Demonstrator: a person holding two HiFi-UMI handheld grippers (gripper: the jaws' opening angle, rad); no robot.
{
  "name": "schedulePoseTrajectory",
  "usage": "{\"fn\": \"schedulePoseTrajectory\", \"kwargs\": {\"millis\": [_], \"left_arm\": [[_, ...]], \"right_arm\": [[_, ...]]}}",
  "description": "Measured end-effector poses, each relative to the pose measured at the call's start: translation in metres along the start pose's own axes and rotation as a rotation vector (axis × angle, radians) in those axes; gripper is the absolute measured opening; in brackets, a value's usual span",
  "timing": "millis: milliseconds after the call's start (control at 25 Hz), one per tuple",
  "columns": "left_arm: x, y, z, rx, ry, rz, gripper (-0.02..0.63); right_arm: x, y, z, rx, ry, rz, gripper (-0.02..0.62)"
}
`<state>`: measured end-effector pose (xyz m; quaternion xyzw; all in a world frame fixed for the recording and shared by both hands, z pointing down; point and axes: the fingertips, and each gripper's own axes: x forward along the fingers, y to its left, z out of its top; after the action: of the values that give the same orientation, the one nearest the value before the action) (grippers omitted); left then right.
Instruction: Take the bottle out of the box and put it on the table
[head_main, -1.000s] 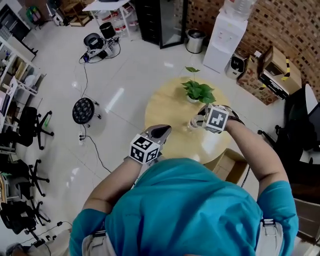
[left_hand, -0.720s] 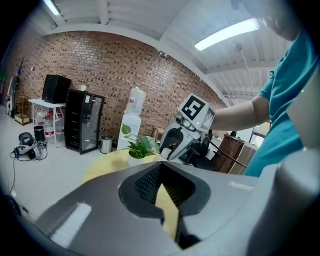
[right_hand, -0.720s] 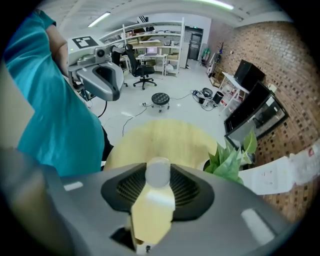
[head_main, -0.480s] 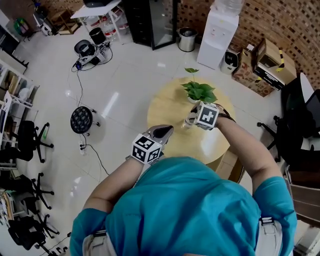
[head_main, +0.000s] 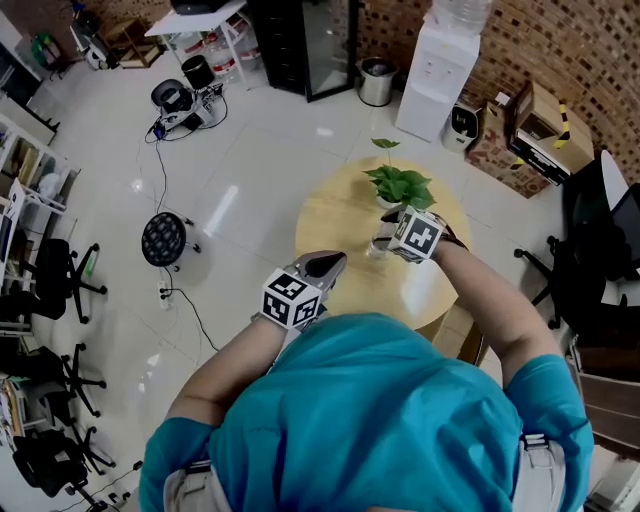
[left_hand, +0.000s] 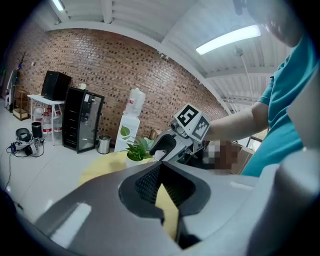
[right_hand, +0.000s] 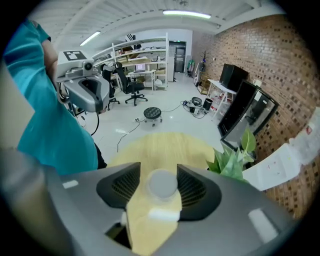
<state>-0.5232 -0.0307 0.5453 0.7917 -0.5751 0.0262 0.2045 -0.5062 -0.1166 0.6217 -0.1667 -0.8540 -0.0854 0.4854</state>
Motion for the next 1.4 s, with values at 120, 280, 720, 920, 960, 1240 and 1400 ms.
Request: {"fn": "schedulePoseTrajectory", "kwargs": {"millis": [120,280,720,920,960,1240,1400], "left_arm": [[-0.008,0.002,0.003,-0.003,-0.004,0.001,0.000],[-0.019,0.004,0.012,0.001,-0.021,-0.017,0.000],[-0.098,-0.008,0.034,0.047,-0.075,-0.176,0.000],[-0.145,0.007,0.044,0.050,-0.090,-0.282,0.000],[-0.144,0.007,0.048,0.047,-0.087,-0.295,0.000],[-0.139,-0.062,0.050,0.076,-0.092,-0.340,0.000],[-0.146,-0.124,0.054,0.111,-0.113,-0.307,0.000]], "right_arm": [[-0.016,-0.013,0.014,-0.013,-0.050,-0.090,0.239],[-0.048,-0.001,0.035,0.071,-0.187,-0.097,0.242],[-0.168,0.075,0.051,0.332,-0.693,-0.435,0.080],[-0.157,0.128,0.083,0.401,-0.690,-0.501,0.002],[-0.155,0.137,0.089,0.385,-0.673,-0.492,0.002],[-0.179,0.196,0.061,0.409,-0.758,-0.443,0.002],[-0.216,0.238,0.023,0.378,-0.803,-0.444,0.002]]}}
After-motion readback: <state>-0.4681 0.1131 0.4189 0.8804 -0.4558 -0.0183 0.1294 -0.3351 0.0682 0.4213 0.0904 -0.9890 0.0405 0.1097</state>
